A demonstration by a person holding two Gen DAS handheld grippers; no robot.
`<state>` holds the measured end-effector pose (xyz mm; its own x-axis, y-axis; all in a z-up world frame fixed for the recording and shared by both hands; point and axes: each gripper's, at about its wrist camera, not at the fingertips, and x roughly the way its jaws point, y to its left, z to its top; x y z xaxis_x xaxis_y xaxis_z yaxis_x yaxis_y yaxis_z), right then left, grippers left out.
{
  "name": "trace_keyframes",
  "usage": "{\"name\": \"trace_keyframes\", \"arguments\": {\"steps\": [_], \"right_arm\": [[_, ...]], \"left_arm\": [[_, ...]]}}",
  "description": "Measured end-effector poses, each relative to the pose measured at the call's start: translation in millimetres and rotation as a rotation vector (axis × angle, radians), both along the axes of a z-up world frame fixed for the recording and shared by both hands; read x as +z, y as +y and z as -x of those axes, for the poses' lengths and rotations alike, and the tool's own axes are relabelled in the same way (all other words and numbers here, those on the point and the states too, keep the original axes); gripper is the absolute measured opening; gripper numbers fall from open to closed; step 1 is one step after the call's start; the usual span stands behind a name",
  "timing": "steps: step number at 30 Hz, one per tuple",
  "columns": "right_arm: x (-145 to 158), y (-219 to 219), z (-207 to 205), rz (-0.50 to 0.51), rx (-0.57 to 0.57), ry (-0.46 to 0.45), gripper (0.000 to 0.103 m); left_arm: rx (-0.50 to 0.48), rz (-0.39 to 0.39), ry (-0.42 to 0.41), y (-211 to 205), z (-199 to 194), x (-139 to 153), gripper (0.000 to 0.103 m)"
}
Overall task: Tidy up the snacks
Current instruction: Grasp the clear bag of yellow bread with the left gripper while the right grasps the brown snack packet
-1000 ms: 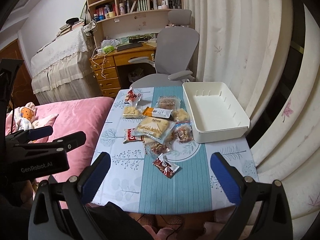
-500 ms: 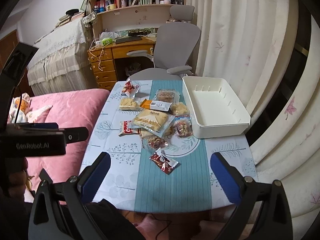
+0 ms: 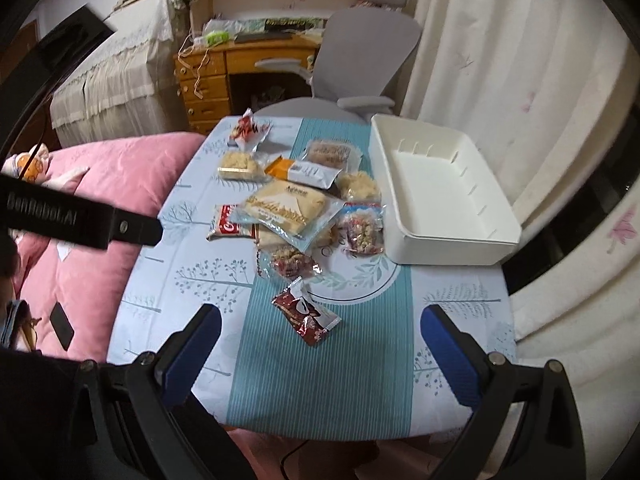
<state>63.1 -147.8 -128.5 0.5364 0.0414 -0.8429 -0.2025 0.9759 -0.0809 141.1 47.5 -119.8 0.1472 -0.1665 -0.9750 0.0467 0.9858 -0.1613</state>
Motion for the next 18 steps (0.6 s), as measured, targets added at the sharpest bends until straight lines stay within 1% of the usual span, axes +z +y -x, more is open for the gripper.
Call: {"name": "trace_keyframes", "arguments": {"steps": [2,5,9,10,11,14,18], "right_arm": [[-11,-3,-10,-0.014,0.014,0.021,0.1],[-29,-9,-25,-0.028,0.026,0.051,0.1],[-53,-10,-41,-0.021,0.049,0.092,0.1],[-53,-10,-41,-0.021,0.049,0.092,0.1],[-64,-12,-46,-0.025,0.064,0.118,0.1],[-79,-13,-53,-0.012,0.096,0.136,0.099],[-99,-8,-60,0.018,0.158,0.166,0.093]], "left_arm": [[0.018,0.009,0.038,-2,-16,-11,0.091],[0.048,0.025,0.074,-6,-42,-27,0.091],[0.125,0.074,0.129,-9,-75,-50,0.091],[0.155,0.093,0.15,-9,-84,-58,0.091],[0.176,0.105,0.164,-8,-89,-63,0.091],[0.292,0.16,0.233,-5,-109,-90,0.091],[0.433,0.205,0.29,0,-126,-118,0.091]]}}
